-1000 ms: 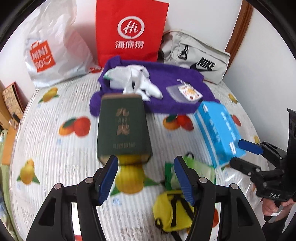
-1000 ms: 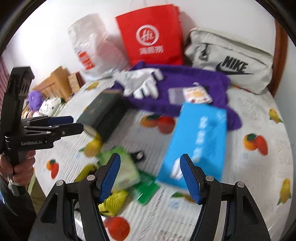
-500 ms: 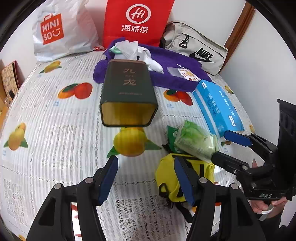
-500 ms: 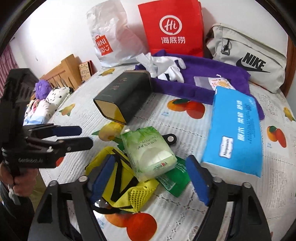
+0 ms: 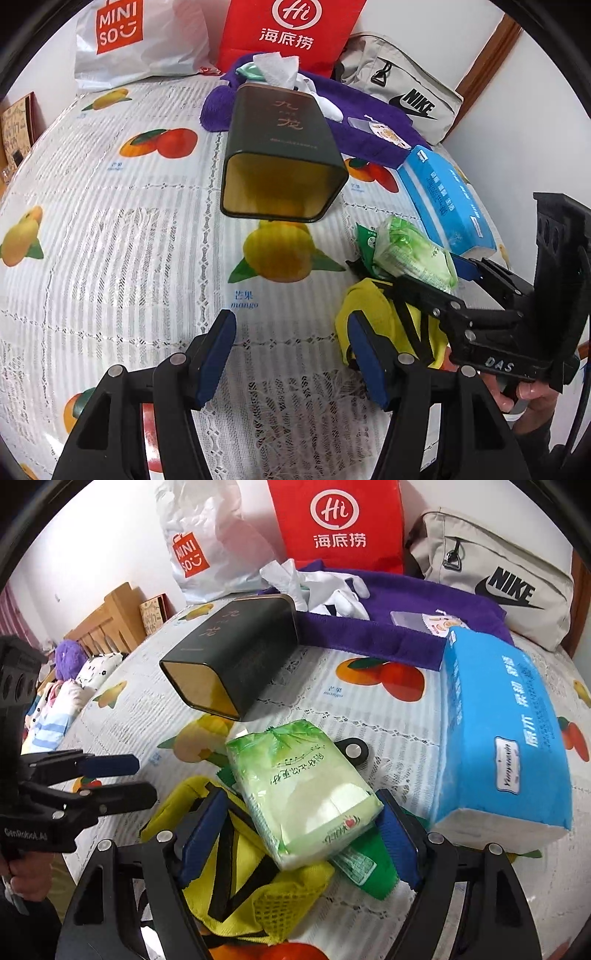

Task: Organize soft objects
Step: 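Grasp the yellow mesh bag with the left gripper while the right gripper grasps the green wet-wipe pack, then lift and carry the yellow bag and green pack over the purple towel with both grippers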

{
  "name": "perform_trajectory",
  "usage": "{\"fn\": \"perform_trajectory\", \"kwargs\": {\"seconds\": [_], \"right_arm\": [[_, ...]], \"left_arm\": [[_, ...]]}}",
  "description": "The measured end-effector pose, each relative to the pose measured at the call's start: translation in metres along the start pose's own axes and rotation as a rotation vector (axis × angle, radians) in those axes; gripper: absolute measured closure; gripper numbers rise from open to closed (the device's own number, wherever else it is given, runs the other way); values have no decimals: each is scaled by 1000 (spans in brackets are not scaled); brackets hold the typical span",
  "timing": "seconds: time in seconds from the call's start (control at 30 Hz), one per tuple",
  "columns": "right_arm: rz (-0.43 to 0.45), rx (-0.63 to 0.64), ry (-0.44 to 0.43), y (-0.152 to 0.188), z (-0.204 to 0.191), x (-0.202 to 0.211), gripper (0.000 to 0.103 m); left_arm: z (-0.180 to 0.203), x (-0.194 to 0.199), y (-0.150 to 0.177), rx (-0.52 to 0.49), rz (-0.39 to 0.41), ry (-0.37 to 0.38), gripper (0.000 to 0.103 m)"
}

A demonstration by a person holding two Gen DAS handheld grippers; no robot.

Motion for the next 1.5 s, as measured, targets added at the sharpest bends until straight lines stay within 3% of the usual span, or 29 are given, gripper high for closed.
{"fn": "perform_trajectory", "kwargs": {"seconds": [0.07, 0.53, 0.87, 1.17, 1.3, 1.5], "right_arm": [[9, 3, 2, -1, 0, -1, 35], [98, 23, 12, 8, -2, 42, 35], [145, -36, 54, 38, 27, 83, 35], [123, -115, 114, 85, 64, 91, 35], [123, -157, 133, 99, 80, 86, 35], [119, -151, 158, 104, 85, 75, 34]], "left_arm": [[0, -1, 2, -2, -7, 0, 42], [25, 6, 16, -49, -6, 46, 42], [54, 16, 27, -100, 1, 75, 42], [70, -15, 28, -104, -5, 50, 42], [68, -24, 26, -132, 29, 6, 58], [66, -25, 24, -144, 34, -2, 63]]}}
Point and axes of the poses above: each gripper's, at about its wrist camera, not at the fingertips, and x roughly against the way its jaws point, z to its right, y to its underside, the point moved 9 cm from there along -x, roughly the way its jaws point, and after that the axes turned 9 degrees about x, right-handed, at the moved point
